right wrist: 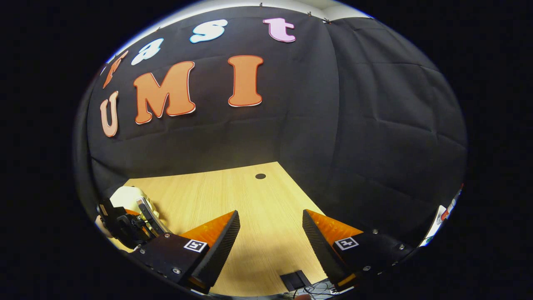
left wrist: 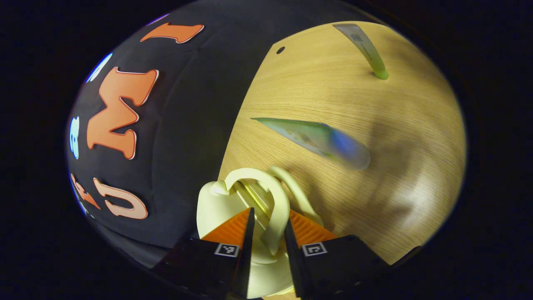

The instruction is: First open the suitcase, pack the skin care products into it, and then close the suitcase.

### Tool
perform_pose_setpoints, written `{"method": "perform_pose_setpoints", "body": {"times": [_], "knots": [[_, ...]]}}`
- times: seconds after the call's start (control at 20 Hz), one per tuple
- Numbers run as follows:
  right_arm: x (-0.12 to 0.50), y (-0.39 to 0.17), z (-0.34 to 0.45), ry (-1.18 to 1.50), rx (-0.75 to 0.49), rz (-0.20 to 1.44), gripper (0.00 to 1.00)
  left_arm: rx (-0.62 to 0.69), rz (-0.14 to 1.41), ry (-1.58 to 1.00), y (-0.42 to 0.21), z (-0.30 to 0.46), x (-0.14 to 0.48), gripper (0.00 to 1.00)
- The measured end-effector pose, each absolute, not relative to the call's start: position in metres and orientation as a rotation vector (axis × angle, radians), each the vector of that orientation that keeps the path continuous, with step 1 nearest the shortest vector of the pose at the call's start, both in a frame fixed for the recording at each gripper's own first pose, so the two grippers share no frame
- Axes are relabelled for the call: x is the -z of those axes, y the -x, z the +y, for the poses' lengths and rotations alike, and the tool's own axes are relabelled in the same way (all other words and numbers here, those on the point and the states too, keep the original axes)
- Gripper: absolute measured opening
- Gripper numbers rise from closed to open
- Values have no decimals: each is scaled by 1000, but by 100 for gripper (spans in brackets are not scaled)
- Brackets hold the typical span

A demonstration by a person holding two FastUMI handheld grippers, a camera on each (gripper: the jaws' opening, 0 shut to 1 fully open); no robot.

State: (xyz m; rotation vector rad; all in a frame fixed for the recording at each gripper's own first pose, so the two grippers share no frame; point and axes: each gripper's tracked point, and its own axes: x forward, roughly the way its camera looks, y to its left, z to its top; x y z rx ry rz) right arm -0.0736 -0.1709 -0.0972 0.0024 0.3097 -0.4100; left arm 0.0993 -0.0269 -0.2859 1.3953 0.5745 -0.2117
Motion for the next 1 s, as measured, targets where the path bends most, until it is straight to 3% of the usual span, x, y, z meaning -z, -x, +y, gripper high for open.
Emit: {"method": "perform_pose_setpoints", "body": {"times": [0.05,0.1,0.15,0.4,1.0], "knots": [[97,72,-170,-3,408,309,96,224,572,-1411,-100,-31,286,23],[95,71,-169,-5,404,309,95,224,585,-1418,-99,-26,285,24],[95,69,-167,-7,398,307,95,230,595,-1410,-96,-34,282,13],[87,52,-146,-18,338,288,96,275,657,-1119,-92,-35,252,13],[54,11,-41,-61,182,223,95,252,449,0,-150,22,150,13]]}}
